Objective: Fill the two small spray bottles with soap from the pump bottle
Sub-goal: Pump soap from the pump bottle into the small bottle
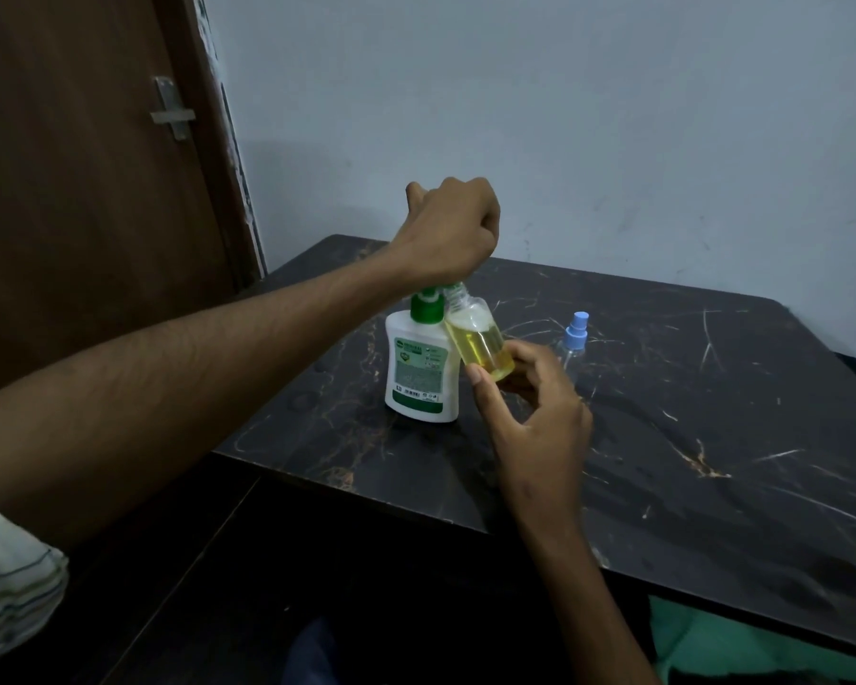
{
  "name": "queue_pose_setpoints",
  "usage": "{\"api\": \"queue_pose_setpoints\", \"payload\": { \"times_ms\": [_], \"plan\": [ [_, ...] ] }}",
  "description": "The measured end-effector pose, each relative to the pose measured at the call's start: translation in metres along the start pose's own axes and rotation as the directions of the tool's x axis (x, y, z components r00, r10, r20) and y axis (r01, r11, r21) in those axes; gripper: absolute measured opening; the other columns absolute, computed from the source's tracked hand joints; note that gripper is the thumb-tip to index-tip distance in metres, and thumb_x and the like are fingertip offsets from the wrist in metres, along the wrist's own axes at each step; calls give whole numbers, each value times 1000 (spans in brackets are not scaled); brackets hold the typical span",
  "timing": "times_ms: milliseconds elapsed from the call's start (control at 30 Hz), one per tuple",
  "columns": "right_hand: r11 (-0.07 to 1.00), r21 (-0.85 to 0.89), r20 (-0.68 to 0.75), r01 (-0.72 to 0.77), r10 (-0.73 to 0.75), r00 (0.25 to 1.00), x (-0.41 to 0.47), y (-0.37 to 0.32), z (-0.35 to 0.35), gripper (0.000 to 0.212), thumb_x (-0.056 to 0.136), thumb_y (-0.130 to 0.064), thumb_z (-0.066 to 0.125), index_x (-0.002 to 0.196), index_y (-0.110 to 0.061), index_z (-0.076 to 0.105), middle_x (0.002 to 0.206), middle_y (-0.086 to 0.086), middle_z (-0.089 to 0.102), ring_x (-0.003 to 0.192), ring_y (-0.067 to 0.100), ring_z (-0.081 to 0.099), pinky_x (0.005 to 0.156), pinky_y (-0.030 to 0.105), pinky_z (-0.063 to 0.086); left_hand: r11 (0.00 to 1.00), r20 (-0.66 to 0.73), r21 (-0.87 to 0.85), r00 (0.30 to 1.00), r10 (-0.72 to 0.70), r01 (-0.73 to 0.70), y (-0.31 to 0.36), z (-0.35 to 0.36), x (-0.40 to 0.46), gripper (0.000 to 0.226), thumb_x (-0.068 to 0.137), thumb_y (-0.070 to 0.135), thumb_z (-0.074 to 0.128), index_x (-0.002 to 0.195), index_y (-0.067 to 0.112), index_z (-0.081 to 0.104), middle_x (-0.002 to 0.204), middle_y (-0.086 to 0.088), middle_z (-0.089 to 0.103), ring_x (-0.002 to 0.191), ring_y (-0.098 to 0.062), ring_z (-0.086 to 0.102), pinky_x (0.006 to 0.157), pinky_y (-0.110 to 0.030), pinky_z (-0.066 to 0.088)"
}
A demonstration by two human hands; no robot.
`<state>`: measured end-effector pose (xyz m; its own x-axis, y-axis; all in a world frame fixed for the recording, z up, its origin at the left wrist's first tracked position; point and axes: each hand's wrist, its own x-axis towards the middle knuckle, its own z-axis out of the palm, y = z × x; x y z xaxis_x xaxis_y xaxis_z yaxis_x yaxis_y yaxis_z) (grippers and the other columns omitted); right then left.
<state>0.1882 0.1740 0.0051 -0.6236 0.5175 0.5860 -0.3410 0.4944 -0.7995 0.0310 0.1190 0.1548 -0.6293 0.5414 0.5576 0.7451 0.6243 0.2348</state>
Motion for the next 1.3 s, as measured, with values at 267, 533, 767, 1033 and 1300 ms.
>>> {"api": "queue_pose_setpoints", "payload": {
  "times_ms": [267,533,767,1033,1300],
  "plan": [
    [1000,1,-4,-11,11,1000,0,2,1,28,94,-39,77,119,-30,68,106,-26,69,105,-4,68,90,12,53,1000,-10,13,1000,12,-12,2,-1,0,32,86,-3,47,87,14,74,100,1,72,97,-21,63,93,-39,20],
    [1000,-11,-7,-10,10,1000,0,2,1,28,93,-44,75,118,-37,63,105,-30,66,105,-7,66,89,10,52,1000,-39,-5,999,18,-18,4,-5,2,34,88,-2,47,90,12,77,107,-1,73,101,-21,63,92,-37,20],
    [1000,-8,-11,-11,11,1000,1,4,2,31,93,-46,74,120,-32,67,106,-25,69,105,-2,68,89,18,56,1000,-24,-14,1000,7,-8,2,-3,-1,33,87,-2,48,89,13,77,107,-2,74,102,-22,64,92,-37,19],
    [1000,-9,-9,-9,9,1000,0,3,1,30,93,-47,74,119,-35,65,104,-30,67,105,-5,67,89,13,53,999,-4,-20,1000,29,-30,3,-3,-3,31,86,-1,50,89,12,79,113,-3,75,110,-22,63,92,-36,18],
    [1000,-14,-13,-13,13,1000,0,2,1,32,92,-49,72,120,-34,65,105,-28,68,104,-5,67,88,11,53,998,-11,-32,999,52,-52,5,-7,-2,31,85,-1,51,89,13,79,114,0,75,109,-20,63,92,-36,18]
  ]
}}
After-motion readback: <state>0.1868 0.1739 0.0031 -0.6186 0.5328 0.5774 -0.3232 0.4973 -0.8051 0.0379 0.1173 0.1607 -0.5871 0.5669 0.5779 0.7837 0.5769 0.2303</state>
